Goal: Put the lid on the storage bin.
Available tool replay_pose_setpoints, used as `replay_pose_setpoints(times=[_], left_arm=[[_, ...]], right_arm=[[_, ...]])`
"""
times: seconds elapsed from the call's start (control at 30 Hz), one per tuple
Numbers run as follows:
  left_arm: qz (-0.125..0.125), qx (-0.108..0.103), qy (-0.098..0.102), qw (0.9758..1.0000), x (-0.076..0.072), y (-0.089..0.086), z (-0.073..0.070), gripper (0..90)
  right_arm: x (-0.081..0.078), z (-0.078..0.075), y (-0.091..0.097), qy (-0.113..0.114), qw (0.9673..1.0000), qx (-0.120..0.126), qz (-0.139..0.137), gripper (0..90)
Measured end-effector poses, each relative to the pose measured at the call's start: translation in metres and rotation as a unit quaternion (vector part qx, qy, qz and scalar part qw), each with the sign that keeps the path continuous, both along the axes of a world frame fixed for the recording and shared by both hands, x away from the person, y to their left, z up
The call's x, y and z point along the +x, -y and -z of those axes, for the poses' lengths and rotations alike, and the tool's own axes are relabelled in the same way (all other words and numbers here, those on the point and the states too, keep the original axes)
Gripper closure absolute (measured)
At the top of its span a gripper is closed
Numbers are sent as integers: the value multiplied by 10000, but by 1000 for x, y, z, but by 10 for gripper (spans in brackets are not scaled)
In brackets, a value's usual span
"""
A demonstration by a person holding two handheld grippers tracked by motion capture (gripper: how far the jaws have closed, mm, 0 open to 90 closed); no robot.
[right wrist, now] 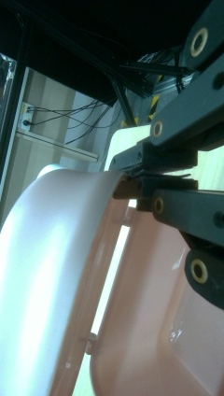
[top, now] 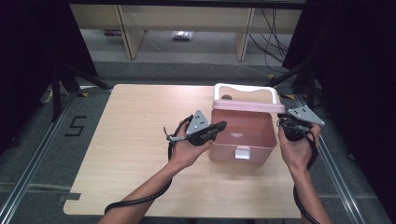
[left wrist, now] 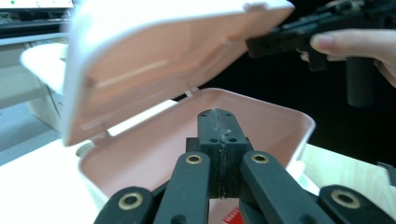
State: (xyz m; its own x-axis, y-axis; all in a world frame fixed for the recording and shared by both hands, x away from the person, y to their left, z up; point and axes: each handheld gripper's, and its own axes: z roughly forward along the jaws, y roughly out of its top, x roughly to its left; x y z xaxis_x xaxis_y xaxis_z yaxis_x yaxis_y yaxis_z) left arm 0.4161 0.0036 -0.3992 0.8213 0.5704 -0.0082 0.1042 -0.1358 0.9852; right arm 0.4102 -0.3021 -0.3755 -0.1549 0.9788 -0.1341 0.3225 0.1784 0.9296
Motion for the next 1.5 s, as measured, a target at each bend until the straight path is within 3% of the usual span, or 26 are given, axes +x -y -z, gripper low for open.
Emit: replay_pose_setpoints(times=[0.03, 0.1, 0.2, 0.33, 0.47, 0.5, 0.67, 0.73, 0.8, 0.83, 0.87, 0.9, 1.17, 1.2, 1.27, 1.43, 1.47, 1.5], left_arm=[[-27, -19, 4, 10000, 1, -2, -1, 900], [-70, -42, 2, 10000, 3, -4, -3, 900], [-115, -75, 15, 9999, 6, -7, -5, 900], [-131, -93, 23, 9999, 7, -8, -4, 900], [-139, -106, 42, 9998, 6, -8, -4, 900], [-141, -107, 48, 9998, 7, -8, -4, 900], [-139, -98, 49, 9998, 5, -9, -4, 900], [-136, -67, 54, 9999, 5, -9, -3, 900], [-130, -55, 48, 9999, 4, -9, -2, 900], [-133, -53, 35, 9999, 4, -10, -2, 900], [-137, -60, 28, 9999, 4, -10, -1, 900], [-128, -49, 41, 9999, 4, -10, -1, 900], [-130, 11, 31, 9999, 2, -12, 2, 900], [-135, -2, 9, 9999, 1, -12, 3, 900], [-121, 36, 15, 9999, 1, -12, 5, 900], [-112, 88, -22, 9999, -1, -13, 11, 900], [-117, 104, -34, 9999, -2, -14, 12, 900], [-114, 92, -55, 9999, -2, -14, 13, 900]], right_arm=[[0, 0, 1, 12, 9999, -90, -54, 879], [-1, 1, 0, -3, 10000, 2, -28, 879], [-2, 2, 2, 36, 9999, -114, -60, 877], [-6, 6, 1, -25, 10000, 6, -49, 875], [-8, 9, 2, 41, 9999, -96, -76, 873], [-9, 10, 0, -23, 10000, 21, -4, 872], [-12, 13, 3, -71, 9999, -49, -92, 870], [-14, 14, 2, -156, 9998, 78, -80, 867], [-13, 16, 4, -92, 9998, 53, -172, 865], [-15, 17, 3, -125, 9998, 126, -74, 865], [-14, 17, 5, -71, 9998, -2, -172, 866], [-16, 17, 6, -201, 9996, 41, -195, 874], [-31, 25, 10, -486, 9973, 435, -350, 900], [-32, 26, 12, -438, 9975, 353, -430, 900], [-37, 27, 12, -432, 9968, 468, -487, 900], [-47, 28, 11, -285, 9972, 392, -565, 900], [-50, 27, 9, -443, 9964, 480, -547, 900], [-49, 28, 11, -345, 9967, 394, -622, 900]])
